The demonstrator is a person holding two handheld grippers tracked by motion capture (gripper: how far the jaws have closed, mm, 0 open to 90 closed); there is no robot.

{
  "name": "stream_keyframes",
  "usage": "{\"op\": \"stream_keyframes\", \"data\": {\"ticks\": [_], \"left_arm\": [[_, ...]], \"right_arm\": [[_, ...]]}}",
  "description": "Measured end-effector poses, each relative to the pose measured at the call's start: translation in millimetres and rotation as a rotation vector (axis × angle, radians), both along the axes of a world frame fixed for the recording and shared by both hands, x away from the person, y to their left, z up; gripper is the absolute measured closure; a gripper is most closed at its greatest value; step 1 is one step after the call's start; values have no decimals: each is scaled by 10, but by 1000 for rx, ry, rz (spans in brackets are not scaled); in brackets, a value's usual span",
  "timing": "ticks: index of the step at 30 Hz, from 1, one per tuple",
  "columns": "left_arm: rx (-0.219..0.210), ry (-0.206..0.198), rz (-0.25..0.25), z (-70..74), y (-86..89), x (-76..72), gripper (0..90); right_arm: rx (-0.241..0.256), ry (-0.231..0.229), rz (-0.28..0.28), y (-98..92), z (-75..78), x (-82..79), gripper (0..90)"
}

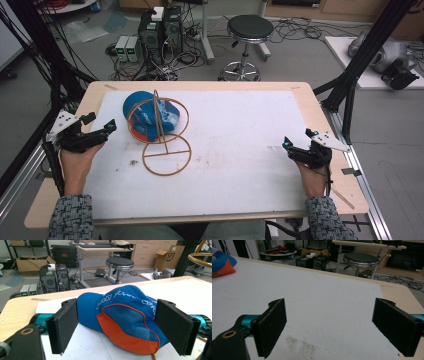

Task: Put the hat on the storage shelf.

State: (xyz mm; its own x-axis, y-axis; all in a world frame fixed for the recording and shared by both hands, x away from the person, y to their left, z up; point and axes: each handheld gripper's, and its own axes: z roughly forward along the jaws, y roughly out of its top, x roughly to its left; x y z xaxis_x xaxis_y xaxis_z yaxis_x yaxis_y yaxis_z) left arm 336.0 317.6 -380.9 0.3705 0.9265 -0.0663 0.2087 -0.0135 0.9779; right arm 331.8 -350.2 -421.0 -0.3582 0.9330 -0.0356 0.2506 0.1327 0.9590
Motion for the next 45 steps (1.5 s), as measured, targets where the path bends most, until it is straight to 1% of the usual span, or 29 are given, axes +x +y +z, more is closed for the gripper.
{"op": "stream_keyframes", "data": {"ticks": [3,9,11,13,16,17,18,19,20,21,25,26,27,28,29,31,33,34,36,37,40,41,43,45], "left_arm": [[2,3,-2,-4,-3,3,195],[2,-8,-2,-2,-3,3,198],[-4,-14,-14,-4,-2,7,206],[-1,-19,-25,-8,-4,13,208],[1,-28,-46,-16,-14,35,206],[-1,-27,-59,-24,-14,47,204],[-12,-25,-73,-36,-19,62,204],[-9,-19,-79,-48,-26,78,204],[7,-20,-89,-70,-44,106,198],[7,-20,-89,-70,-44,106,197],[11,-27,-116,-84,-68,185,197],[21,-22,-116,-79,-77,207,197],[26,-28,-122,-72,-86,227,197],[27,-55,-137,-69,-106,256,200],[27,-55,-137,-69,-106,256,200],[36,-74,-153,-90,-119,286,201],[42,-85,-166,-119,-124,324,200],[36,-93,-171,-133,-131,341,201],[46,-116,-183,-160,-159,391,204],[46,-116,-183,-160,-159,391,204],[69,-118,-201,-170,-215,454,205],[82,-119,-206,-169,-244,478,205],[104,-128,-233,-166,-311,528,204],[139,-134,-247,-192,-372,571,211]], "right_arm": [[-2,0,2,0,1,-2,115],[-7,1,9,12,-2,-3,115],[-10,2,10,17,-1,-6,115],[-22,-4,23,26,0,-11,115],[-22,-2,31,43,1,-21,115],[-24,-2,33,45,0,-18,115],[-24,-2,33,45,0,-18,115],[-27,0,37,46,-2,-15,115],[-25,3,39,49,-6,-11,115],[-23,4,38,51,-8,-8,115],[-26,5,43,46,-13,3,115],[-24,9,42,48,-14,1,115],[-26,10,41,48,-12,-2,115],[-27,5,42,47,-12,1,115],[-27,5,42,47,-12,1,115],[-26,13,39,50,-16,4,115],[-26,16,38,51,-16,2,115],[-27,16,38,50,-15,1,115],[-27,18,39,49,-15,-2,115],[-27,18,39,49,-15,-2,115],[-27,21,41,46,-20,1,115],[-27,21,41,46,-20,1,115],[-31,24,41,45,-19,-3,115],[-32,27,36,44,-16,-16,115]]}}
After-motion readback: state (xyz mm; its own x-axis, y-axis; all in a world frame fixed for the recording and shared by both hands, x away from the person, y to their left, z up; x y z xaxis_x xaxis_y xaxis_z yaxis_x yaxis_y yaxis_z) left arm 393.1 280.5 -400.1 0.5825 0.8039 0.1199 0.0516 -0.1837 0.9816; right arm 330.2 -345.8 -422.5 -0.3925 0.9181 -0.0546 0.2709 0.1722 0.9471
